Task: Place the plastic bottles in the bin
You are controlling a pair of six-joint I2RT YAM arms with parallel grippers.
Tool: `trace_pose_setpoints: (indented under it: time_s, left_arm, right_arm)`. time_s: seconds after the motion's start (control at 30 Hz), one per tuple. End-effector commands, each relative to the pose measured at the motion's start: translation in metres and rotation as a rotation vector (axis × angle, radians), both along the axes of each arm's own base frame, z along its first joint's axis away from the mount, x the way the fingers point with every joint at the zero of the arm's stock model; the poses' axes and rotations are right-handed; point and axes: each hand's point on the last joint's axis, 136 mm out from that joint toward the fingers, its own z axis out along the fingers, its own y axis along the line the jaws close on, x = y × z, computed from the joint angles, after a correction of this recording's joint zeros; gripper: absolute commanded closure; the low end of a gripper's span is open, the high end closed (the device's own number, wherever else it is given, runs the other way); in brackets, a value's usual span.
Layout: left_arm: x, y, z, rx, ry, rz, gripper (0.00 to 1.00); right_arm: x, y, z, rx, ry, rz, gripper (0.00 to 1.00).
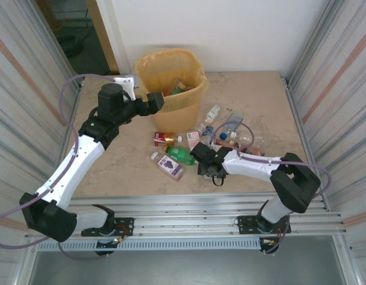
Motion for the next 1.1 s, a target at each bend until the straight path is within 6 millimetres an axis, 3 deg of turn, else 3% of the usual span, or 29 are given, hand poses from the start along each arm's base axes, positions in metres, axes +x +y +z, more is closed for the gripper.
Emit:
trace_pose_setpoints:
  time_s: [0.0, 0.27, 0.53, 0.7, 1.07]
  left_arm:
    - [0.001, -0.003, 0.004, -0.022, -0.008, -0.007, 0.01]
    - [0.002, -0.005, 0.004, -0.036, -0.006, -0.012, 0.01]
    - [0.005, -0.012, 0.001, -0.041, 0.010, -0.033, 0.01]
    - [0.004, -0.016, 0.000, -0.036, 0.021, -0.041, 0.01]
    - [-0.008, -0.031, -0.009, -0.005, 0.057, -0.098, 0.01]
  right_arm:
    - [-0.005, -0.021, 0.016, -0.052, -0.041, -0.027, 0.50]
    - [-0.001, -0.038, 0.049, -0.065, -0.139, -0.032, 0.50]
    - [0.010, -0.036, 0.064, -0.054, -0.199, -0.007, 0.51]
    - [0.019, -0.028, 0.083, -0.023, -0.272, 0.044, 0.52]
    - [0.042, 0.005, 0.147, 0.107, -0.549, 0.256, 0.56]
